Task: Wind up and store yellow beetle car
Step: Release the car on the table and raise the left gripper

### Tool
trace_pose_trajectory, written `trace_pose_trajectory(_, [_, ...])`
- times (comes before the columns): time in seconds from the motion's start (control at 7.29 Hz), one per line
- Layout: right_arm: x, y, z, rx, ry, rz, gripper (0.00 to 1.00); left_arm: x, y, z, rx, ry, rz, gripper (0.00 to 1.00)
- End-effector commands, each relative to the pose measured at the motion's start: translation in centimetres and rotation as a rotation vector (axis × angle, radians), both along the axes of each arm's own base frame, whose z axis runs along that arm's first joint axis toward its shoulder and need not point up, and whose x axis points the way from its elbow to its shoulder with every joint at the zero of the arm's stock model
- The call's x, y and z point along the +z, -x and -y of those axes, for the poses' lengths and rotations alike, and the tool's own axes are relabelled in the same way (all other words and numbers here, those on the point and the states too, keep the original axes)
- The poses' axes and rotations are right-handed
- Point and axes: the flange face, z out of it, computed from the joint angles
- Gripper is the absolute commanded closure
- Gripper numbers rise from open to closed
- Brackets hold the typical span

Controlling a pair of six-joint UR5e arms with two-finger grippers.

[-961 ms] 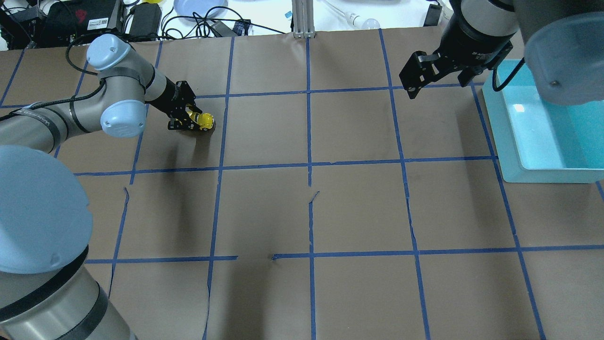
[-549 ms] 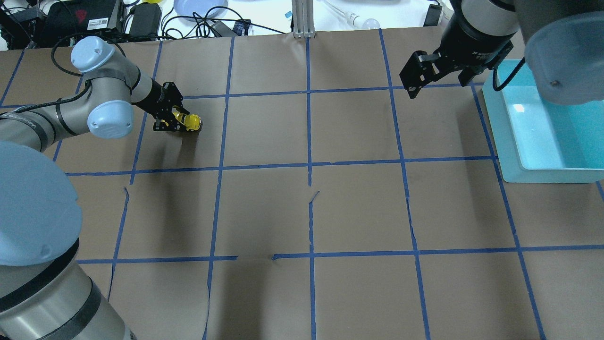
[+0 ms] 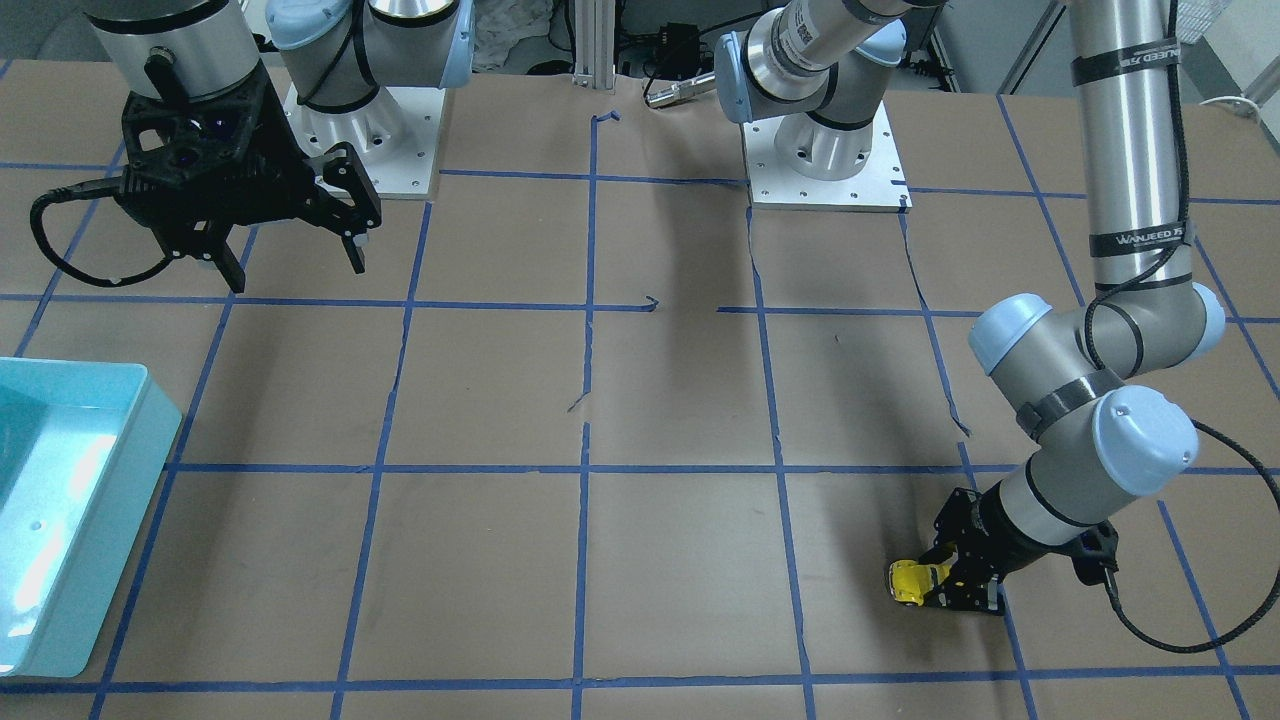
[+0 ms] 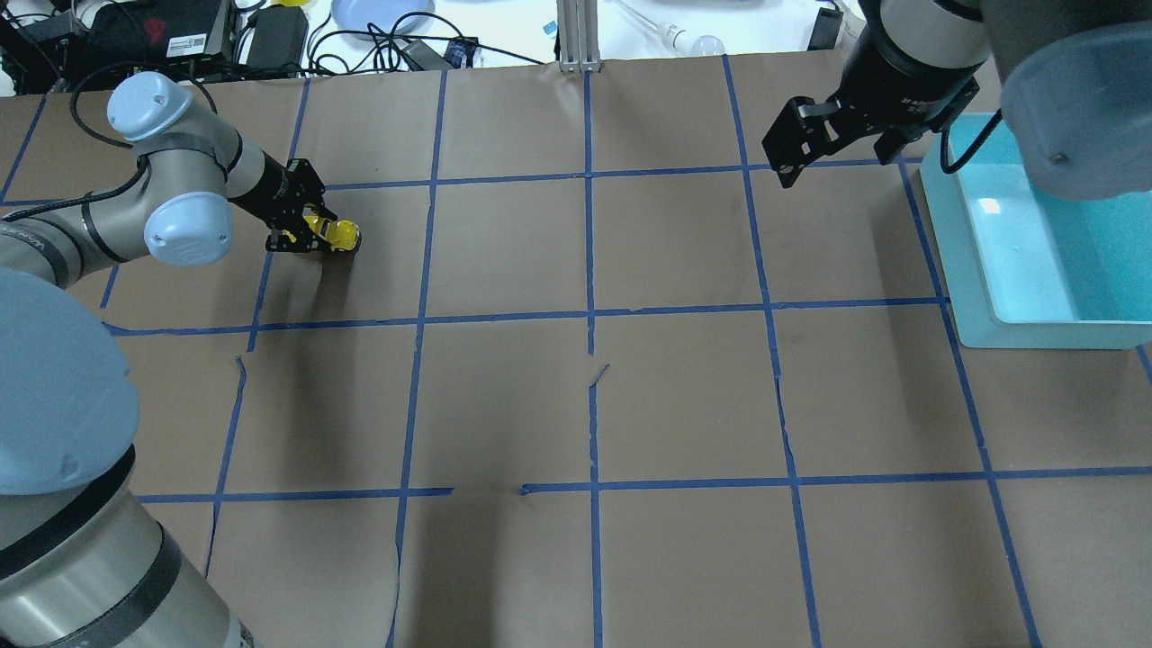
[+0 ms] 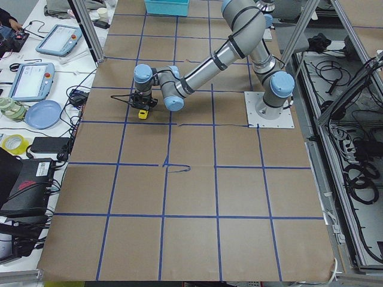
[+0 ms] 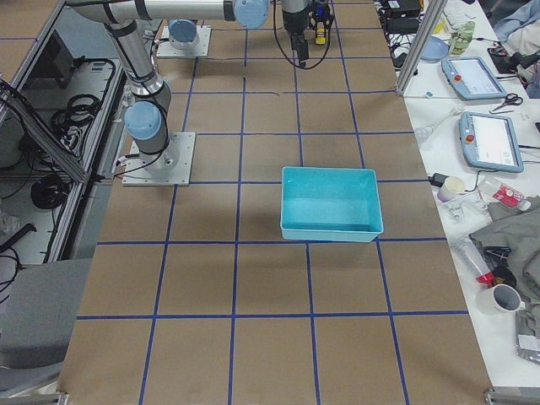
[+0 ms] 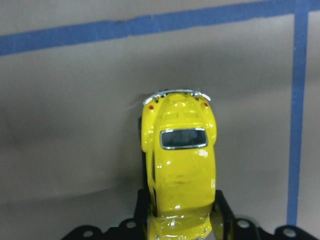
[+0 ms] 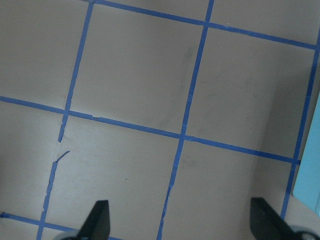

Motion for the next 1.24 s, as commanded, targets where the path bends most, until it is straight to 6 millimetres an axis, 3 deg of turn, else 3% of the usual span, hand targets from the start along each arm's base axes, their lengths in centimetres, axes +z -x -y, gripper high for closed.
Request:
trace_pose_trajectory(0.0, [0.0,0.0,0.0,0.0,0.0,0.0,0.0,-0.1,-1.2,0.0,0.009,-0.001,0.012,1.0])
trace_pose_trajectory(0.14, [0.0,0.0,0.0,0.0,0.0,0.0,0.0,0.5,-1.4,-0.1,0.016,0.008,0.012,0.85])
trace_pose_trajectory(0.27, [-0.1,0.0,0.0,0.003,-0.001,-0.002,0.0,2.0,-0.8,0.0,0.083,0.031,0.0,0.24])
trace_pose_trajectory(0.41, [-0.2,0.0,0.0,0.006,-0.003,-0.001,0.0,2.7,-0.6,-0.2,0.089,0.041,0.002,0.09])
trace_pose_trajectory(0.69, [-0.2,0.0,0.0,0.006,-0.003,-0.003,0.0,3.5,0.3,-0.5,0.076,0.051,-0.001,0.08])
trace_pose_trajectory(1.1, [-0.1,0.0,0.0,-0.002,-0.002,-0.002,0.0,10.6,0.9,-2.1,-0.082,0.09,0.044,0.08])
